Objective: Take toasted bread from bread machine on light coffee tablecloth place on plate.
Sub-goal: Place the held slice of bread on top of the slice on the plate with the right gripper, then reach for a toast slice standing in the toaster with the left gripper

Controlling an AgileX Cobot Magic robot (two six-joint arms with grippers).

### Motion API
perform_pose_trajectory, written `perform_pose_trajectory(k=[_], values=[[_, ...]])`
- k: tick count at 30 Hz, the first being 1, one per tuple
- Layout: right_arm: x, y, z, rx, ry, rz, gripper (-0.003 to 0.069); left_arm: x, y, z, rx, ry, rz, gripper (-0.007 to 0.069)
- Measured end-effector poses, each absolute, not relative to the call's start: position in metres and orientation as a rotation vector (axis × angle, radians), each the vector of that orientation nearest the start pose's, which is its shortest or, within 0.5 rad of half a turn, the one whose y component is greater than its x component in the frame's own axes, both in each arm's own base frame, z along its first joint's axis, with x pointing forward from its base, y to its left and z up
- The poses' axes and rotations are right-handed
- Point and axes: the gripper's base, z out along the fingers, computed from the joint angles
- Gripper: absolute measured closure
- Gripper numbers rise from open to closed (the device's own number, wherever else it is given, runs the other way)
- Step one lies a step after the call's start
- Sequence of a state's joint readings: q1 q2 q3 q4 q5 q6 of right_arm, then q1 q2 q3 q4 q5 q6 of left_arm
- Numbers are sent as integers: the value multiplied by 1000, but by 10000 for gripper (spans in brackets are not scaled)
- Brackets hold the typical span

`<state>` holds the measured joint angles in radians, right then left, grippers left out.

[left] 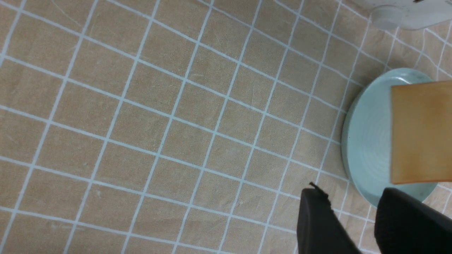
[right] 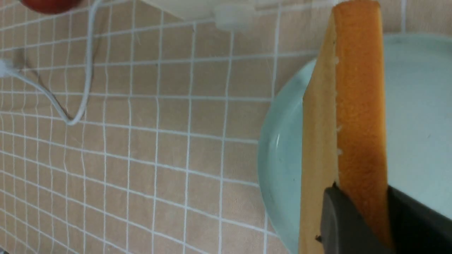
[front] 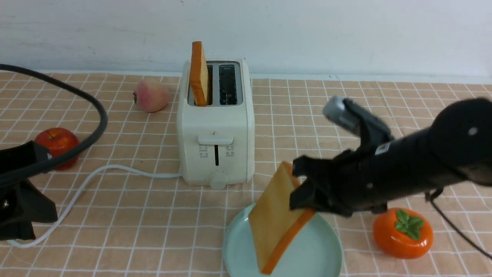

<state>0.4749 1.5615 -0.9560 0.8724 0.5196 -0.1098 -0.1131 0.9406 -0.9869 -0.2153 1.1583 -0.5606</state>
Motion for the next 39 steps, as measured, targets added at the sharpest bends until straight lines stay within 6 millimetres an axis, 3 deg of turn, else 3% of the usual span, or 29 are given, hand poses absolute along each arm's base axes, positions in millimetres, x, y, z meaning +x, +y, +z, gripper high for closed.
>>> perform_pose_trajectory(k=[4,7,8,9,10,11,15,17,18,20,22,26,27,29,32,34,39], values=[[274,183,214,75,2610,986,550,154,-36,353,-628,2576,-525,384],[276,184,209,37,2605,983,537,154,-36,353,-628,2576,-526,384],[276,184,209,-3,2598,975,490,154,-36,353,-628,2576,-527,384],[276,184,209,-7,2598,975,490,154,-36,353,-628,2576,-527,384],[276,183,209,-46,2596,962,410,154,-36,353,-628,2576,-527,384],[276,183,209,-54,2596,958,399,154,-36,353,-628,2576,-527,384],[269,172,226,-293,2554,855,139,154,-36,353,-630,2575,-540,384],[266,168,234,-352,2538,831,91,155,-37,354,-631,2568,-551,384],[263,161,255,-445,2498,796,25,157,-39,356,-627,2542,-584,384],[259,154,279,-527,2470,764,-7,160,-40,358,-601,2499,-606,384],[250,144,315,-632,2453,701,-16,170,-40,363,-548,2398,-620,384],[224,128,379,-654,2397,623,22,198,-46,376,-411,2266,-675,383],[222,127,381,-651,2393,621,29,199,-48,377,-407,2261,-691,382],[203,118,407,-628,2334,610,81,224,-57,388,-315,2245,-758,368],[189,112,418,-620,2294,614,116,246,-66,397,-247,2246,-784,343],[176,107,427,-625,2260,611,146,278,-84,407,-163,2249,-771,290],[163,101,434,-599,2247,625,160,328,-120,400,-121,2316,-637,202]])
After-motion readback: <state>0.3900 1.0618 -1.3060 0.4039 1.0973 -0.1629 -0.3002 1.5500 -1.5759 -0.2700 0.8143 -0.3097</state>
